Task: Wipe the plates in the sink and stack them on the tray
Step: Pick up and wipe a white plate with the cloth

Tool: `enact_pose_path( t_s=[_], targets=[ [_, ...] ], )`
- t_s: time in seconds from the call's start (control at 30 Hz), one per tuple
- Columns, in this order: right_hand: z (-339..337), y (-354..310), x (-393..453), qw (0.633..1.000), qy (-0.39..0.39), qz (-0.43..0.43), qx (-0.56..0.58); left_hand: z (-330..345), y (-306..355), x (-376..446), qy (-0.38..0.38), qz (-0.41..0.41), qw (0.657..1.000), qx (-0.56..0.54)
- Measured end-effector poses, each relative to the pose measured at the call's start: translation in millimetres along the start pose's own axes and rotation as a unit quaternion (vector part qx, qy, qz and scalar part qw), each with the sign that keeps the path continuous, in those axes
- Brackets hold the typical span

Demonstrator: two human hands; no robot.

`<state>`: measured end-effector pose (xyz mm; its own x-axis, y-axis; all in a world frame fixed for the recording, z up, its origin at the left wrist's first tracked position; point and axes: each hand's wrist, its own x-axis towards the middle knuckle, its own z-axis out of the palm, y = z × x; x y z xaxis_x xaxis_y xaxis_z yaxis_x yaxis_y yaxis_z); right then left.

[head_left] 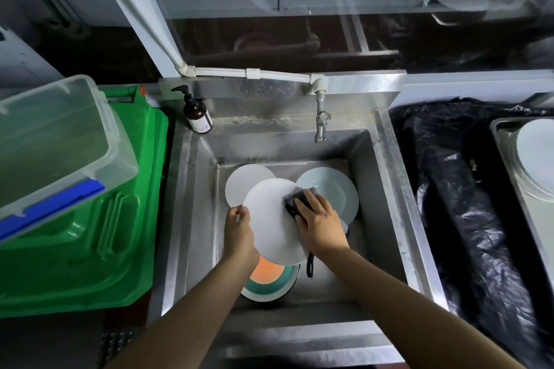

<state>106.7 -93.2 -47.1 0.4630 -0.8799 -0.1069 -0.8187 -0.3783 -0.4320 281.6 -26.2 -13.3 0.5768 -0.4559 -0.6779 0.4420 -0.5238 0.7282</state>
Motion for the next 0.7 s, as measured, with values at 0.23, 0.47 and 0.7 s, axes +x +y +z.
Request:
enact_pose_path(
  t_s=[0.23, 0.47, 0.7],
  targets=[
    [-4.0, -19.7, -62.8, 0.986, -0.096, -0.115, -0.074, -2.4, 3.7, 13.6, 0.021, -0.013, 1.0, 0.008],
    [-11.8, -2.7, -43.8, 0.96, -0.017, -0.241, -0.14, -9.1, 23.7, 10.2, -0.053, -0.147, 0.986, -0.056],
    [-47.9, -14.6, -10.6, 0.946, -0.212, -0.212, -0.128, -26.7, 22.6, 23.2, -0.206, 0.172, 0.86, 0.434]
  ],
)
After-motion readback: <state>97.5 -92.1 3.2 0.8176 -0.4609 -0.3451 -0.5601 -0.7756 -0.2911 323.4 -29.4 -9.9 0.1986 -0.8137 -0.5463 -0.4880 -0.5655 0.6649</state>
